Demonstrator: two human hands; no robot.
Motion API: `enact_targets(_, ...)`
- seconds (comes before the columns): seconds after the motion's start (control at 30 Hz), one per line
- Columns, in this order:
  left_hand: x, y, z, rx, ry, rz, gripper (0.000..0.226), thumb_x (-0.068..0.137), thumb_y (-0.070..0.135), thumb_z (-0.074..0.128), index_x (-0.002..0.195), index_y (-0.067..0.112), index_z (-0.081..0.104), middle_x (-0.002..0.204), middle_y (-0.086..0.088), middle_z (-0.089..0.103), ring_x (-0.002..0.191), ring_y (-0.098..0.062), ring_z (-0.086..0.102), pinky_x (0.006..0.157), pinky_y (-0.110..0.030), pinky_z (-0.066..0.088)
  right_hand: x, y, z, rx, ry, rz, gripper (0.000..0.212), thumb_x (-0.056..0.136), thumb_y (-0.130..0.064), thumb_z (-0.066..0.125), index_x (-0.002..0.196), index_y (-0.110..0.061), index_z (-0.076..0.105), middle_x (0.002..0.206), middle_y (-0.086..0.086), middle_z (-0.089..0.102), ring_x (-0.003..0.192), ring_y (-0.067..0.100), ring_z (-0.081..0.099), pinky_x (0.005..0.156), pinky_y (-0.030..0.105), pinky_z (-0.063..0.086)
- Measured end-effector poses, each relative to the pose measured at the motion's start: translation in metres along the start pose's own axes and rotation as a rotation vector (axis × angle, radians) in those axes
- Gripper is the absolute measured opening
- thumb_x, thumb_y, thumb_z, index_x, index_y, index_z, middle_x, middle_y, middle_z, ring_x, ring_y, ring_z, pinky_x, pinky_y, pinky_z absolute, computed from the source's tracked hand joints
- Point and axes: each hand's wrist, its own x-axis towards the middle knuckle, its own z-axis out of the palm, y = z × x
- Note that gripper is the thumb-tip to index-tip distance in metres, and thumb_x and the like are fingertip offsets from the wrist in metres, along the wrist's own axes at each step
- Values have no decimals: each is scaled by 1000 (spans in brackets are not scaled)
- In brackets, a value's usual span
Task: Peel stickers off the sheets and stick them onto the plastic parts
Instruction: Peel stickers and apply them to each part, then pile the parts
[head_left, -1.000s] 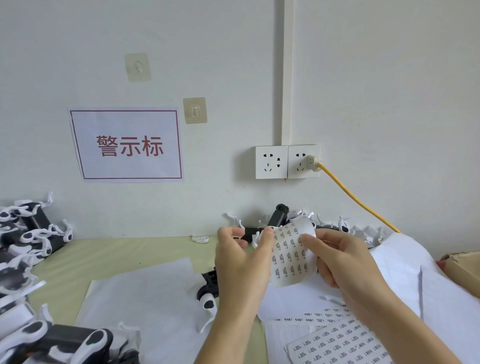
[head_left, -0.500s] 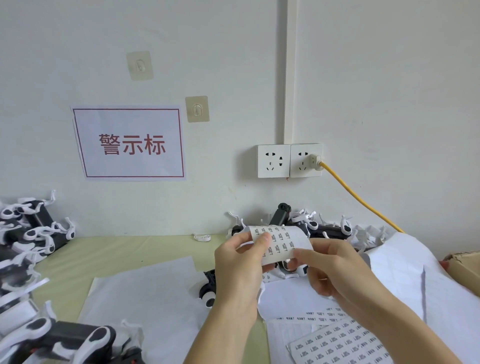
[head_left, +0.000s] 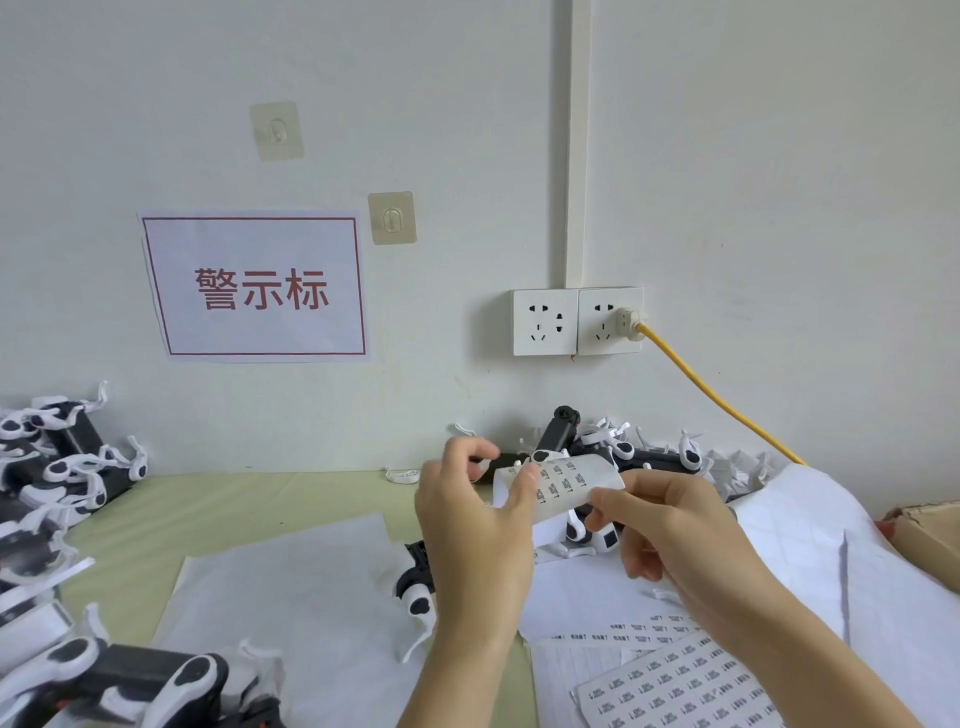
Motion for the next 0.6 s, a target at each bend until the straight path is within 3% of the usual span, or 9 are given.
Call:
enact_targets(0.1, -1, 2, 2, 135, -108, 236, 16, 85, 14, 74, 78, 26, 67, 84, 9, 61, 88, -12, 56, 73, -16, 40, 0, -1, 2, -23, 21, -6, 23, 88, -13, 67, 85, 9, 64, 68, 6, 71, 44, 15, 48, 42, 20, 33)
enact_targets(0.23, -6, 4, 9, 159, -293, 308, 13, 87, 11, 70, 80, 21, 73, 78, 13, 65, 76, -3, 58, 67, -11, 43, -1, 0, 4, -118, 46, -24, 23, 87, -12, 68, 77, 6, 60, 69, 7, 72, 45, 17, 51, 48, 25, 33)
enact_targets(0.3, -7, 2, 10, 164, -328, 294, 15, 88, 10, 68, 80, 21, 74, 74, 15, 65, 75, 0, 59, 64, -10, 43, -2, 1, 4, -167, 51, -34, 22, 88, -10, 67, 72, 3, 58, 68, 6, 71, 45, 17, 53, 48, 22, 34)
enact_targets(0.43, -6, 0, 9, 129, -384, 191, 13, 90, 12, 70, 84, 21, 78, 71, 14, 70, 72, 3, 63, 62, -8, 46, -4, 0, 4, -233, 30, -75, 29, 87, -9, 66, 61, -20, 68, 66, 3, 71, 43, 15, 54, 42, 13, 35)
enact_targets(0.6, -4, -3, 6, 83, -422, 111, 19, 88, 7, 71, 76, 20, 77, 57, 14, 65, 56, 1, 60, 54, -10, 43, -6, -3, 6, -311, -1, -112, 31, 90, -15, 68, 63, -28, 73, 66, -1, 72, 43, 13, 57, 43, 14, 37)
